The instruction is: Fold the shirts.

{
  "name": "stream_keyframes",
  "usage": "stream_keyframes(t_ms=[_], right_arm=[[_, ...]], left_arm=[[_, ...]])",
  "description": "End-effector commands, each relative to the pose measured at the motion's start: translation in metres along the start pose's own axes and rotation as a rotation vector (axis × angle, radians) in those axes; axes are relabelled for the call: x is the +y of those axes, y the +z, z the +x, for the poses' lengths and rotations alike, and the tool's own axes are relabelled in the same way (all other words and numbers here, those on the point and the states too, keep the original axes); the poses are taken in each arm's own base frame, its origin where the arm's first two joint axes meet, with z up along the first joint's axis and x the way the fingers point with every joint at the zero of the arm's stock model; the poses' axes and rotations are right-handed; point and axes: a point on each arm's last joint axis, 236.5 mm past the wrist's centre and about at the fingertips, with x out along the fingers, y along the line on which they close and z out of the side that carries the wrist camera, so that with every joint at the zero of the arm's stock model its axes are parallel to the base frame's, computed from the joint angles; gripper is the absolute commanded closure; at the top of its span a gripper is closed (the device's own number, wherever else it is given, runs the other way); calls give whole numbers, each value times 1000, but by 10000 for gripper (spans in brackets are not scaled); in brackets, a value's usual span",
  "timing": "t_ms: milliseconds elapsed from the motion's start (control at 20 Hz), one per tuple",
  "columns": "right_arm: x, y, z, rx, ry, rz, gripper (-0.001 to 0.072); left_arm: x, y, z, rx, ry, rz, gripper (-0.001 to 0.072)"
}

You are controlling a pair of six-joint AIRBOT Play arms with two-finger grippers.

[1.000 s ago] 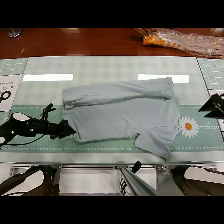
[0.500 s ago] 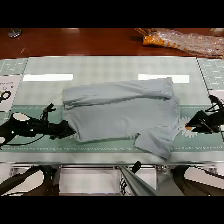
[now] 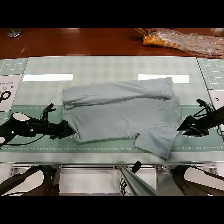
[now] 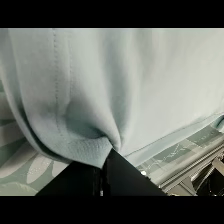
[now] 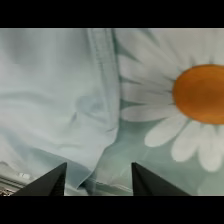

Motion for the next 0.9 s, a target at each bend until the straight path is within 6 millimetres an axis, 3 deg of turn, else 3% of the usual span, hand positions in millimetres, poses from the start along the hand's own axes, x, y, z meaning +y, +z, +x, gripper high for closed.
stream_keyframes(t_ms=[0,300,400,550,700,850], right_arm=[[8,-7,17,10,50,3,237],[14,1,28,-7,6,-48,260],[16,6,34,-10,-47,-89,382],[23,11,38,-20,-64,-114,686],[39,18,28,-59,-20,-126,684],[85,53,-15,-245,72,-272,684]], left_arm=[[0,0,0,0,2,0,687],[0,0,0,0,1,-1,687],[0,0,0,0,1,0,687],[0,1,0,-1,2,1,687],[-9,10,-7,-18,-13,23,687],[-41,39,-36,-68,-38,126,688]])
